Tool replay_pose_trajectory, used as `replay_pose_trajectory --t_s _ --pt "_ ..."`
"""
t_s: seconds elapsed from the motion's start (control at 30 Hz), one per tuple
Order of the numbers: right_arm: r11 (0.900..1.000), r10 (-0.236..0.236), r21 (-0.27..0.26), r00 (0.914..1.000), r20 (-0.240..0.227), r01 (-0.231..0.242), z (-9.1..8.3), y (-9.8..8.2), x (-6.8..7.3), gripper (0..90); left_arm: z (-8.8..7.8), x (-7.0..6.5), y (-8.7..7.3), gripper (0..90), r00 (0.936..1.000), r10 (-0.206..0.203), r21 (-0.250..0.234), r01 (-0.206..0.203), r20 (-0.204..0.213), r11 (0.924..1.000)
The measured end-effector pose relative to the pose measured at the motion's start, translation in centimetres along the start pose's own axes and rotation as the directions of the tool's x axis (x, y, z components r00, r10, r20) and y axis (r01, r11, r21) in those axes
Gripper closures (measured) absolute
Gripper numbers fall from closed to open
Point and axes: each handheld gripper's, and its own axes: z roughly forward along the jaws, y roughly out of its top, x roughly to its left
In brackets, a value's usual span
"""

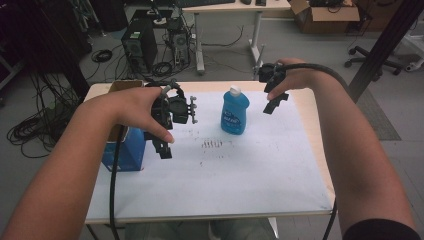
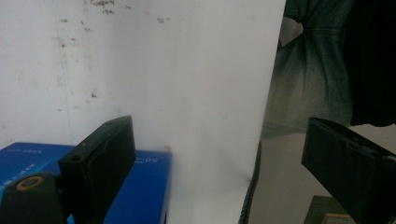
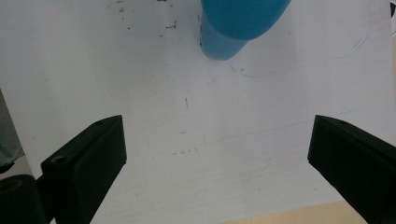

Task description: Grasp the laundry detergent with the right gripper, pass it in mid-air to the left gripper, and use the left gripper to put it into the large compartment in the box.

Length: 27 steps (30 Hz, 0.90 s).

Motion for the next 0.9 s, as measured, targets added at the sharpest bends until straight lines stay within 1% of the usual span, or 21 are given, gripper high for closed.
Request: replay_pose_trajectory --t_s 0.03,0.07,0.13,0.17,0.23,0.27,0.3,0.37,0.4,0.43,0.47,0.53,0.57,0.63,0.87,0.9 --pt "1.000 0.001 0.007 1.0000 0.000 -0.001 -0.1 0.0 0.1 4.3 0.0 0.0 0.0 10.2 1.0000 0.000 0.000 0.000 0.000 1.0000" --pt "1.000 0.006 -0.005 1.0000 -0.002 -0.006 0.1 -0.1 0.2 4.4 0.0 0.0 0.1 10.2 1.0000 0.002 -0.001 -0.002 0.001 1.0000" --pt "1.000 -0.002 0.000 1.0000 0.000 0.002 0.0 -0.1 0.1 4.5 0.0 0.0 0.2 10.2 1.0000 0.006 -0.001 -0.006 0.003 1.0000" --pt "1.000 0.007 -0.007 1.0000 -0.002 -0.007 0.1 -0.3 0.2 4.4 0.0 0.0 0.3 10.2 1.0000 0.008 -0.005 -0.008 0.004 1.0000" --pt "1.000 0.007 -0.015 1.0000 -0.003 -0.007 0.1 -0.5 0.2 4.5 0.0 0.0 0.4 10.3 0.9999 0.014 -0.003 -0.014 0.005 0.9999" --pt "1.000 0.019 -0.023 0.9998 0.003 -0.019 0.0 -0.9 0.1 4.2 0.0 0.0 0.4 10.3 0.9999 0.014 -0.003 -0.014 0.004 0.9999" --pt "1.000 0.019 -0.023 0.9998 0.003 -0.019 0.0 -0.9 0.1 4.2 0.0 0.0 0.5 10.3 0.9998 0.017 -0.001 -0.017 0.006 0.9998" --pt "0.998 0.033 -0.049 0.9995 -0.002 -0.033 0.0 -1.3 0.1 4.2 0.0 0.0 0.5 10.3 0.9998 0.020 -0.006 -0.020 0.006 0.9998" --pt "0.998 0.033 -0.049 0.9995 -0.002 -0.033 0.0 -1.3 0.1 4.2 0.0 0.0 0.5 10.3 0.9998 0.019 -0.006 -0.019 0.005 0.9998" --pt "0.997 0.035 -0.062 0.9994 0.000 -0.035 0.0 -1.4 0.1 4.1 0.0 0.0 0.4 10.3 0.9998 0.019 -0.006 -0.019 0.004 0.9998" --pt "0.995 0.041 -0.087 0.9992 0.000 -0.040 0.1 -1.6 0.0 4.0 -0.1 0.0 0.4 10.3 0.9999 0.016 -0.006 -0.016 0.003 0.9999" --pt "0.994 0.041 -0.097 0.9992 -0.001 -0.041 0.2 -1.6 0.0 4.0 0.0 0.1 0.4 10.3 0.9999 0.015 -0.007 -0.015 0.002 0.9999" --pt "0.992 0.040 -0.120 0.9992 -0.003 -0.040 0.3 -1.8 0.0 4.2 0.0 0.1 0.4 10.3 0.9999 0.015 -0.007 -0.015 0.001 0.9999" --pt "0.990 0.040 -0.133 0.9992 0.005 -0.039 0.6 -1.9 0.1 4.1 0.0 0.1 0.4 10.3 0.9999 0.016 -0.005 -0.016 0.004 0.9999" --pt "0.986 0.037 -0.163 0.9993 0.009 -0.035 1.4 -2.5 0.2 4.5 0.1 0.2 0.5 10.3 0.9999 0.017 -0.008 -0.017 0.005 0.9998" --pt "0.985 0.045 -0.167 0.9990 0.007 -0.043 1.5 -2.6 0.2 4.6 0.1 0.2 0.5 10.3 0.9999 0.016 -0.009 -0.016 0.005 0.9998"
